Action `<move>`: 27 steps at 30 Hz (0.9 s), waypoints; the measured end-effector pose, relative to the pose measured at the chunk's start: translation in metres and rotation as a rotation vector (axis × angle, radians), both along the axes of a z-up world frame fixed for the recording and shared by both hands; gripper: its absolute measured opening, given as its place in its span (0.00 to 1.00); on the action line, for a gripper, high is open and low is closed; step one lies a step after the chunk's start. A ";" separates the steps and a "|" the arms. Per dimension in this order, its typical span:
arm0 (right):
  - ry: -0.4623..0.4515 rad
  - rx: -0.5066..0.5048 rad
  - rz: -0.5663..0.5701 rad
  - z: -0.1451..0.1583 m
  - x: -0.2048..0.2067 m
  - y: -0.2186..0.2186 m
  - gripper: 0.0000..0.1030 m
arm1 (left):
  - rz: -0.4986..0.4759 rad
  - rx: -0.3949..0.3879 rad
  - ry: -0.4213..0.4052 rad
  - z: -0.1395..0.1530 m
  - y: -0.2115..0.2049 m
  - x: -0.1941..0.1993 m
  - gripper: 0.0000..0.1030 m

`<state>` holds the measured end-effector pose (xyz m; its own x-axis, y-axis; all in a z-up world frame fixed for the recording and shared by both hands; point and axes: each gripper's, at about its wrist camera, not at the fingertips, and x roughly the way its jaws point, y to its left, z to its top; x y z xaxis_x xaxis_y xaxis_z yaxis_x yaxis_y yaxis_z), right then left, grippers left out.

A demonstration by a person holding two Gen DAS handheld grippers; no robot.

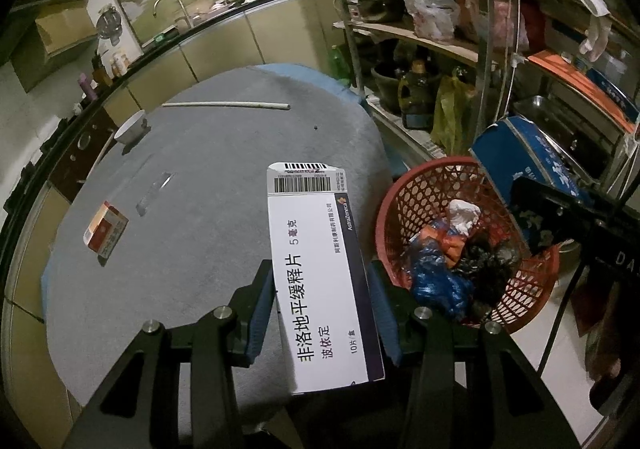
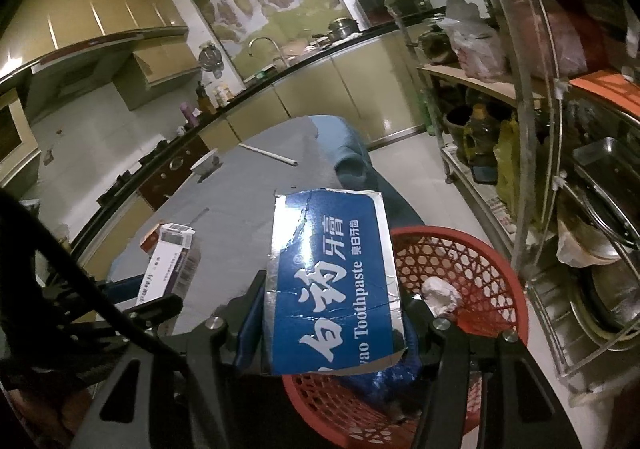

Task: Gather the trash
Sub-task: 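Carry the white box with the left tool over the basket while the right tool carries the toothpaste box, then release the white box into the basket with the left tool while the right tool drops the toothpaste box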

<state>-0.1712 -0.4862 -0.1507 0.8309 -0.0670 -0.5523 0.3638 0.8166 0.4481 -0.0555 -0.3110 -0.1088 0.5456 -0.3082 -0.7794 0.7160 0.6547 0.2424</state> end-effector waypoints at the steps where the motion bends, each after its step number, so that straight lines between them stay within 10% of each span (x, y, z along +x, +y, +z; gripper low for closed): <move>1: 0.000 0.000 -0.003 0.000 -0.001 -0.002 0.58 | -0.002 0.000 -0.001 0.000 0.000 0.000 0.47; 27: -0.005 0.013 -0.068 0.002 -0.018 -0.024 0.58 | -0.064 -0.010 0.020 0.002 -0.011 -0.010 0.47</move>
<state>-0.1888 -0.5102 -0.1486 0.8272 -0.1160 -0.5498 0.4161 0.7840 0.4607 -0.0656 -0.3225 -0.1071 0.5087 -0.3498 -0.7867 0.7614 0.6093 0.2214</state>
